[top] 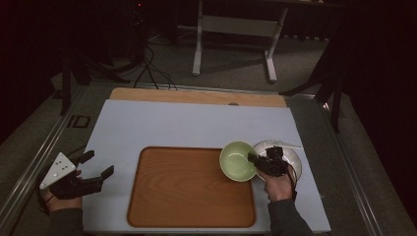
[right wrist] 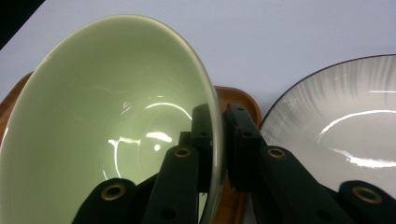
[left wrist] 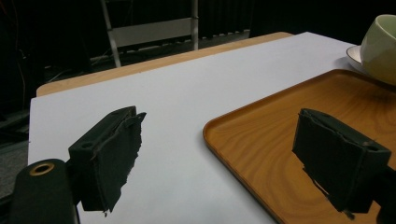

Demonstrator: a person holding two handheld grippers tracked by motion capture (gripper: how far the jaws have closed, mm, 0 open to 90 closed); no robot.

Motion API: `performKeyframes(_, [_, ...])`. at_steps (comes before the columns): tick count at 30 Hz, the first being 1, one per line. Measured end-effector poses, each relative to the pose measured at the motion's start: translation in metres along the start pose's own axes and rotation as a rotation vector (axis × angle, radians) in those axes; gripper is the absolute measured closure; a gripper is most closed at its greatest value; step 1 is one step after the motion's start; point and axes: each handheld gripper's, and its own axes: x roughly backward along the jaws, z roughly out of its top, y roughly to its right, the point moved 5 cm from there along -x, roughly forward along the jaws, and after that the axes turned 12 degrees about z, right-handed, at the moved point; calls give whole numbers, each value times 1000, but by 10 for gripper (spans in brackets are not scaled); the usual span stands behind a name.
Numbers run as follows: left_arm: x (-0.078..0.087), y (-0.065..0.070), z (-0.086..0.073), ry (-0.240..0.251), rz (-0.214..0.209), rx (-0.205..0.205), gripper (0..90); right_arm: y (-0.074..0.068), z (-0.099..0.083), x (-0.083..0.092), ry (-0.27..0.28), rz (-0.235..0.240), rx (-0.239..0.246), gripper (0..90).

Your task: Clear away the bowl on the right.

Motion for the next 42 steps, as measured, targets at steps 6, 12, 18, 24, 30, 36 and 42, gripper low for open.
performKeyframes(6, [0, 0, 0, 0, 0, 0, 152, -3, 0, -3, -6, 6, 9, 826])
performKeyframes(12, [0, 0, 0, 0, 1, 0, 152, -7, -1, -5, -12, 11, 17, 826])
performKeyframes(18, [0, 0, 0, -1, 2, 1, 152, -11, -1, -8, -17, 16, 22, 827])
performKeyframes(24, [0, 0, 0, -1, 3, 4, 153, -13, -2, -9, -20, 20, 30, 826])
performKeyframes(30, [0, -1, 0, -1, 3, 2, 152, -16, -2, -10, -23, 24, 36, 826])
performKeyframes(36, [0, -1, 0, -1, 4, 3, 152, -18, -2, -11, -24, 27, 38, 827])
performKeyframes(42, [0, -1, 0, -1, 5, 3, 152, -20, -2, -12, -25, 29, 42, 826])
